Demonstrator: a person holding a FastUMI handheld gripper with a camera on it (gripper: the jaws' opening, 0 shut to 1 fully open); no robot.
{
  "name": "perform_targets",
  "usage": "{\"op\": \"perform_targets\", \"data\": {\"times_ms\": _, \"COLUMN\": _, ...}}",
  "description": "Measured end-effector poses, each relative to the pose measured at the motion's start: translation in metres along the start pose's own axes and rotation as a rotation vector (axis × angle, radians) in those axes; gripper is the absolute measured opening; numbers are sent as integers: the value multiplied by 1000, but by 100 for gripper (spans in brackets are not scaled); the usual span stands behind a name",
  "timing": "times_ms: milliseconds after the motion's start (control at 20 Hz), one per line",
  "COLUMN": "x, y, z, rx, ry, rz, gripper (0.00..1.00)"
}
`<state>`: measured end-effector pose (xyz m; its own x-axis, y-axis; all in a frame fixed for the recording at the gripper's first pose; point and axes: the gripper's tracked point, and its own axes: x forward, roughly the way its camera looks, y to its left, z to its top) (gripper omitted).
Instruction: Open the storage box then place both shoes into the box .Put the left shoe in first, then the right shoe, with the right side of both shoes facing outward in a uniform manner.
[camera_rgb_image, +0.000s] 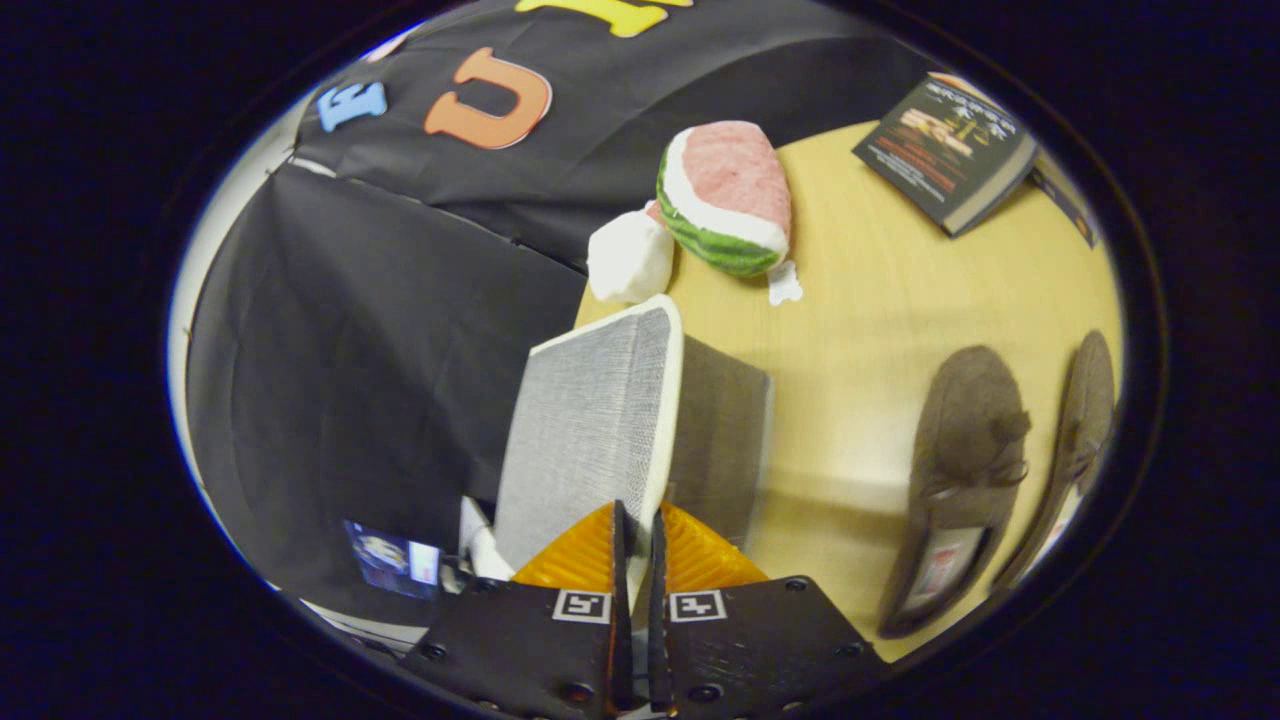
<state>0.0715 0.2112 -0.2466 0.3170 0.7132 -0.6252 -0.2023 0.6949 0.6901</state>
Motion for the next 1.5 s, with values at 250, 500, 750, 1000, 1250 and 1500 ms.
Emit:
{"op": "perform_targets", "data": {"times_ms": 250, "x": -4, "y": 11, "z": 0, "rx": 61, "ry": 27, "rz": -62, "gripper": 1}}
{"op": "perform_targets", "data": {"times_ms": 500, "x": -22, "y": 47, "z": 7, "rx": 31, "ry": -11, "rz": -119, "gripper": 1}}
{"op": "perform_targets", "data": {"times_ms": 750, "x": -30, "y": 109, "z": 24, "rx": 6, "ry": -88, "rz": -76, "gripper": 1}}
{"op": "perform_targets", "data": {"times_ms": 1000, "x": -18, "y": 166, "z": 22, "rx": 3, "ry": -68, "rz": -23, "gripper": 0}}
{"op": "perform_targets", "data": {"times_ms": 1250, "x": 14, "y": 228, "z": 14, "rx": -38, "ry": -21, "rz": 71, "gripper": 1}}
{"op": "perform_targets", "data": {"times_ms": 1500, "x": 50, "y": 271, "z": -5, "rx": -42, "ry": 48, "rz": 119, "gripper": 1}}
